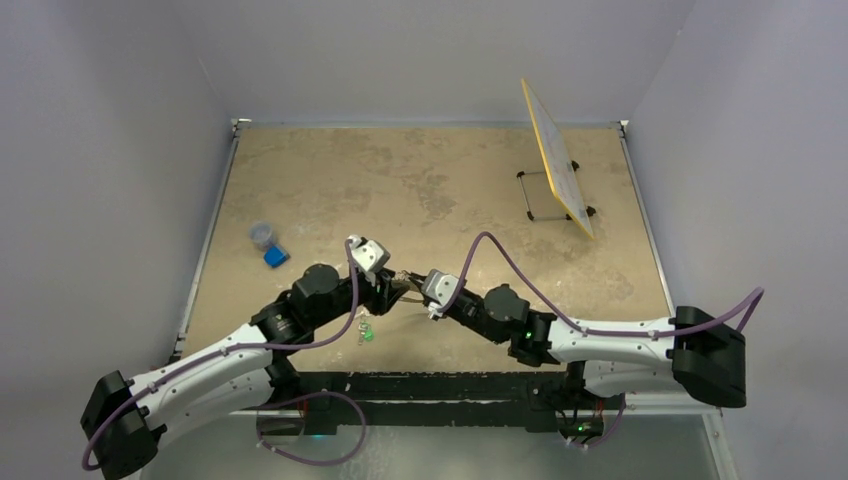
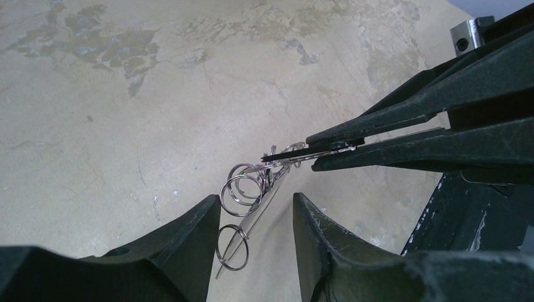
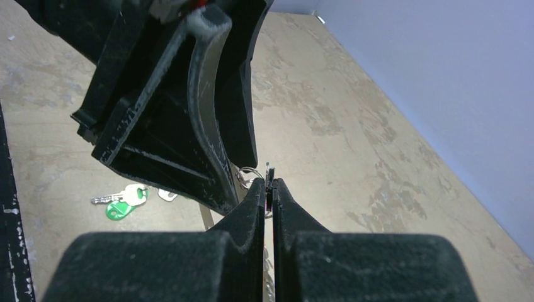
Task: Remove the keys from the keyring
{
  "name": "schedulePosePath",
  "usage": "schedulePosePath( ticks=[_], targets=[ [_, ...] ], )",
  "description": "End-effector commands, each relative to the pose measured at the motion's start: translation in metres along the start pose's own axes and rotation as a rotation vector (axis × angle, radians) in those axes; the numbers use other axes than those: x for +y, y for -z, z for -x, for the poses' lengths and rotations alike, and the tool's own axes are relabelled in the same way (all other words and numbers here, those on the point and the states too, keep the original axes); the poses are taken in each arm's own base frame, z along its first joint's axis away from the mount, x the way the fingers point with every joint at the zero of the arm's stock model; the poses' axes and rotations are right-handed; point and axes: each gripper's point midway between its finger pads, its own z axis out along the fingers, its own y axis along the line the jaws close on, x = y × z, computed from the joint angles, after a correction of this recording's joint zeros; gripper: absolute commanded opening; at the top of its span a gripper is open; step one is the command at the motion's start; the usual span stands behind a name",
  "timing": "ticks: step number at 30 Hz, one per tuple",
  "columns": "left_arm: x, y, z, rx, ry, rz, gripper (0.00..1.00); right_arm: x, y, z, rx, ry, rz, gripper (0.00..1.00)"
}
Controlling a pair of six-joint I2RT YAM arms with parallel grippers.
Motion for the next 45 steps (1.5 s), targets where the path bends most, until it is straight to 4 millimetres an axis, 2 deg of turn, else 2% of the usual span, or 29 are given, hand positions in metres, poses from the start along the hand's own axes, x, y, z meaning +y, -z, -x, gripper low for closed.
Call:
schedulePosePath(
  ticks=[1,11,17,24,29,35,41,45],
  targets=[
    [-0.002,-0.004,0.021,-0.053,-0.036,-0.004,0.44,-0.013,-0.006,0.037,-0.087,-0.060,-0.037,0.00],
    [0.001,-0.014,0.016,-0.063,-0.046,0.000,0.38,-0.011,-0.007,0.043,-0.095,-0.081,-0.022,0.00],
    [0.002,-0.014,0.013,-0.064,-0.049,0.003,0.22,-0.019,-0.003,0.047,-0.099,-0.095,-0.052,0.00],
    [0.003,-0.008,0.012,-0.079,-0.051,0.008,0.09,-0.031,0.003,0.049,-0.091,-0.129,-0.104,0.00],
    [0.002,-0.007,0.014,-0.083,-0.051,0.001,0.01,-0.048,0.006,0.039,-0.062,-0.169,-0.165,0.00],
    [-0.005,-0.004,0.019,-0.112,-0.059,-0.033,0.00,-0.065,0.010,0.024,-0.023,-0.224,-0.198,0.00],
    [-0.015,0.001,0.033,-0.195,-0.061,-0.087,0.00,-0.055,0.006,0.014,0.005,-0.246,-0.154,0.00],
    [-0.015,0.003,0.037,-0.226,-0.062,-0.088,0.00,-0.052,0.006,0.018,-0.011,-0.252,-0.129,0.00]
  ],
)
